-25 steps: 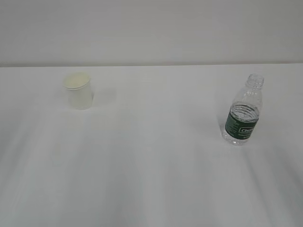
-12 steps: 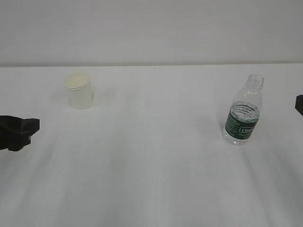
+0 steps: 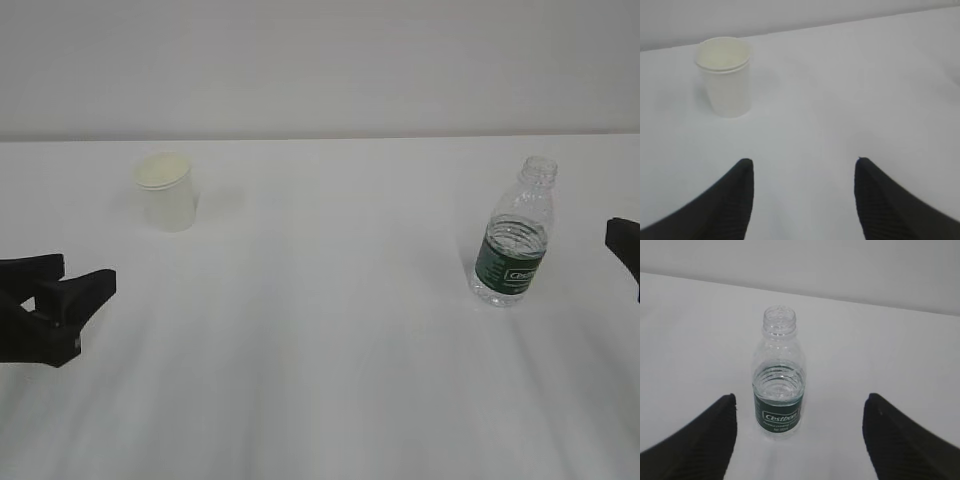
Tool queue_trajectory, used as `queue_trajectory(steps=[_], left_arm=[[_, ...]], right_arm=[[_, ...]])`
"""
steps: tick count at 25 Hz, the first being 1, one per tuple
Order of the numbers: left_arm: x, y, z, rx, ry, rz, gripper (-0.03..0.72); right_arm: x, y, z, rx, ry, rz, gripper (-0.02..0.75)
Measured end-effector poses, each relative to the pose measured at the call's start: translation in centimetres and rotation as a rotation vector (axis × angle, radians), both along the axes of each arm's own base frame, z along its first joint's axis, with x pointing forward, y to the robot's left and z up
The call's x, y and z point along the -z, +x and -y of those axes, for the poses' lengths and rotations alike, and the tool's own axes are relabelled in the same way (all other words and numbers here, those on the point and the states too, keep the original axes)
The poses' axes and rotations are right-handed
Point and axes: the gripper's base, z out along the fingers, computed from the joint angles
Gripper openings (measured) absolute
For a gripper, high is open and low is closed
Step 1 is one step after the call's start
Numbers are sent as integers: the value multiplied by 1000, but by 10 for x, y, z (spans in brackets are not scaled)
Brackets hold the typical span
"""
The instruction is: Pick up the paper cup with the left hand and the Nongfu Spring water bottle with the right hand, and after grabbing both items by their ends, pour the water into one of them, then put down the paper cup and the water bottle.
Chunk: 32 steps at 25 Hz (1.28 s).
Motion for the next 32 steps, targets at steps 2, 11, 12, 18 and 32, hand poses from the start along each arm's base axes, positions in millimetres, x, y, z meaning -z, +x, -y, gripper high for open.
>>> queue_trajectory(steps=[2, 11, 12, 18, 32], left_arm=[[1, -7, 1, 32, -10, 35, 453], [4, -27, 0, 87, -48, 109, 452], [4, -27, 0, 88, -51, 112, 452], [6, -31, -6, 26, -75, 112, 452], [12, -25, -10, -38, -94, 99, 452]], right_arm=[[3, 3, 0, 2, 7, -6, 588], [26, 25, -9, -57, 35, -36, 587], [29, 27, -10, -64, 36, -41, 588], [42, 34, -13, -75, 66, -55, 588], [93, -2, -9, -35, 202, 4, 588]])
